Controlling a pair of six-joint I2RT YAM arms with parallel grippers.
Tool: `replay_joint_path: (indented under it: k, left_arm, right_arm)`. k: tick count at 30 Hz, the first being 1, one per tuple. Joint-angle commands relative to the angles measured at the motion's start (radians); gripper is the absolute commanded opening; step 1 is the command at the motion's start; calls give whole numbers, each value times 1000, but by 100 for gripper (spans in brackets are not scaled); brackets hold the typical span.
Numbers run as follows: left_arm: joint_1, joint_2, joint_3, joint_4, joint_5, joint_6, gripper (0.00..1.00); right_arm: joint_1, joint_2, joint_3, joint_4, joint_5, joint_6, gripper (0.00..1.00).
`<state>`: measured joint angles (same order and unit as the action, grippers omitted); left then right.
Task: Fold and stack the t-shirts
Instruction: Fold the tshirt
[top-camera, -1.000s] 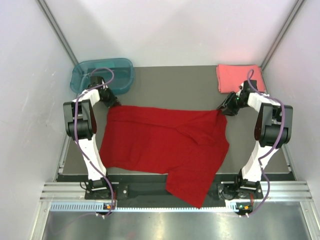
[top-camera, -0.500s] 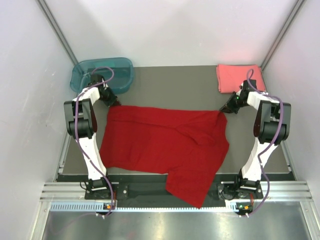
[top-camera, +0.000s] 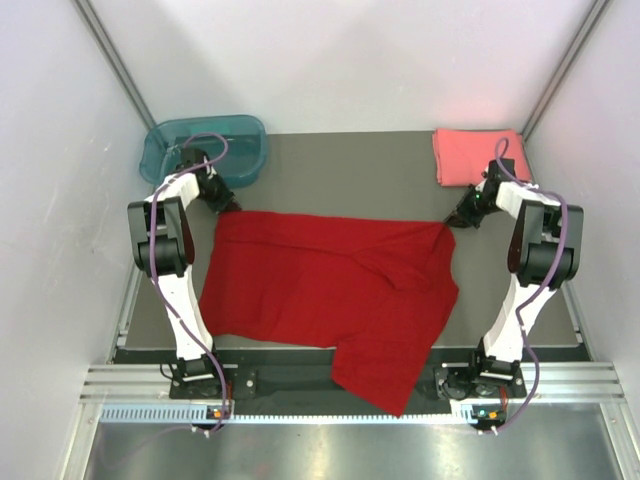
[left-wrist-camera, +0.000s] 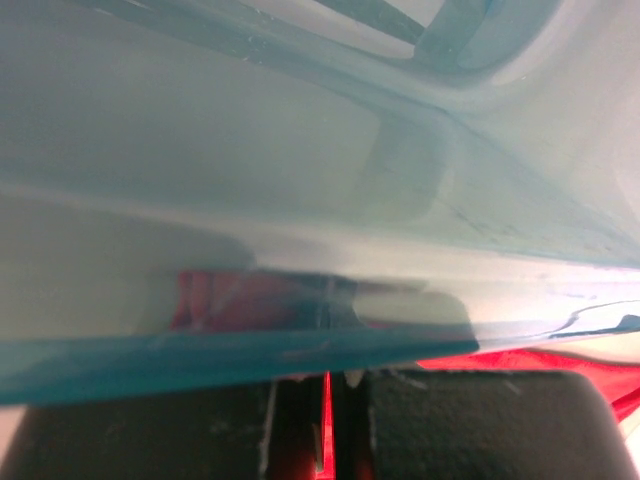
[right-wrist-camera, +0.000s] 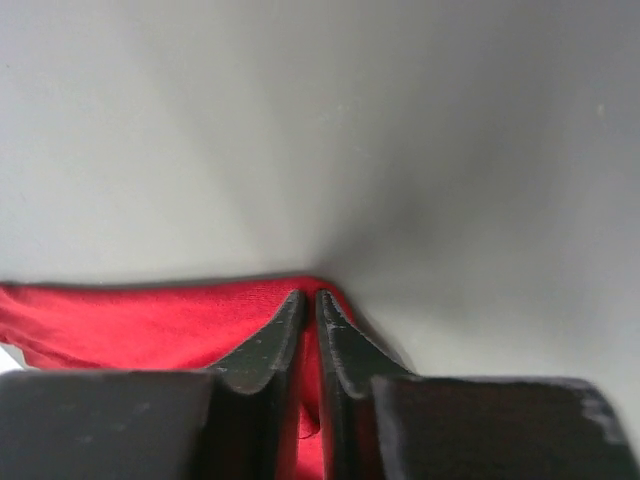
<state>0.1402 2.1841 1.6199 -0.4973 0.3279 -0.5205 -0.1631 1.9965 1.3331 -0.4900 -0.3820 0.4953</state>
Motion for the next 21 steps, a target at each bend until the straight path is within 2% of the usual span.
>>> replay_joint_path:
  k: [1,4,5,7,9,13,16,21]
  left_arm:
    - [15,34,20,-84,-82,54,1]
    - [15,-15,44,-92,-72,53,10]
    - [15,-30,49,-89,-70,50,18]
    - [15,-84,48,-84,-44,40,25]
    - [12,-121,38,-80,-24,33,29]
    - [9,-271,-55,-44,32,7,30]
    - [-11,-395,-179,-6,77,4,32]
    - [-65,-575,-414,39,166,2,34]
  right_arm:
    - [-12,18,63,-15,57,-35,14]
    - [-10,-2,103,-59,75,-47,27]
    - [-10,-13,112,-73,81,-50,30]
    - [-9,-44,146,-108,107,-61,37]
    - [-7,-91,167,-165,118,-72,40]
    - [25,-208,161,-243,190,-119,49]
    - [106,-306,135,-301,251,-181,51]
    - [373,-461,22,-331,314,-277,50]
